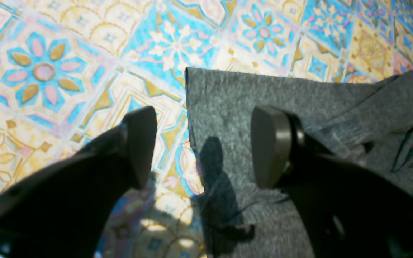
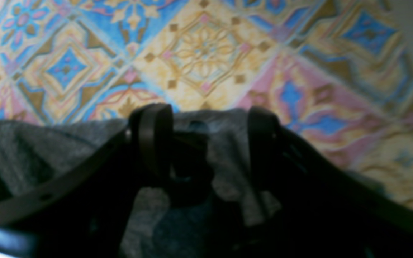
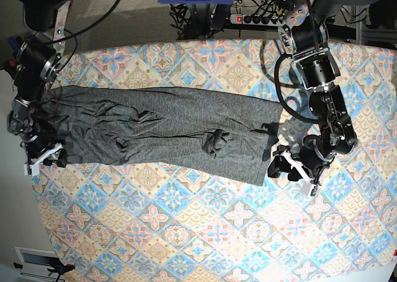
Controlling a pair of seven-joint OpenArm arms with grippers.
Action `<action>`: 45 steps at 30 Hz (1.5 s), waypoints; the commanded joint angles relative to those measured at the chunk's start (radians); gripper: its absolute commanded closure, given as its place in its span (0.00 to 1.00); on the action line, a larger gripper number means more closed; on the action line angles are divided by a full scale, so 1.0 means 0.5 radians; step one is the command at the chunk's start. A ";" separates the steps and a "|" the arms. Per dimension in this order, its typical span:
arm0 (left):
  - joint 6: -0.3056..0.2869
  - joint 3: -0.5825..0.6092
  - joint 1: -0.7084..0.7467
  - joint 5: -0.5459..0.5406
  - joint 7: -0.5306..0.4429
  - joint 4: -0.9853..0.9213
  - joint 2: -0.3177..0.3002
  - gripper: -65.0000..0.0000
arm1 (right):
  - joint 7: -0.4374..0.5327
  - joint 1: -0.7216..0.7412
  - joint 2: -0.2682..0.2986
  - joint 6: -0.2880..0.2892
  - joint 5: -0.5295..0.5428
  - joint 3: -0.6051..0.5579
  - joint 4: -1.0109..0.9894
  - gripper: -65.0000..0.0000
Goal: Layout the t-shirt on the table in an organized manner, then fold the t-shirt properly
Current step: 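Pull the shirt end with the left gripper toward the shirt body, then gather the shirt end with the left gripper, bunching the fabric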
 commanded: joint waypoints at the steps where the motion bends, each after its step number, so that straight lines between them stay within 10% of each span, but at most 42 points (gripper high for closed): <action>1: -0.004 0.001 -0.056 -0.029 -0.068 0.031 -0.019 0.37 | 0.095 0.055 0.047 0.005 0.034 0.002 0.021 0.51; 15: -0.004 0.001 -0.145 0.174 -0.108 -0.190 -0.004 0.37 | 0.279 -0.037 0.090 0.005 -0.359 0.014 0.015 0.51; 45: -0.004 0.326 -0.445 0.189 -0.709 -1.193 -0.028 0.37 | 0.267 -0.037 0.083 0.005 -0.377 0.008 0.027 0.51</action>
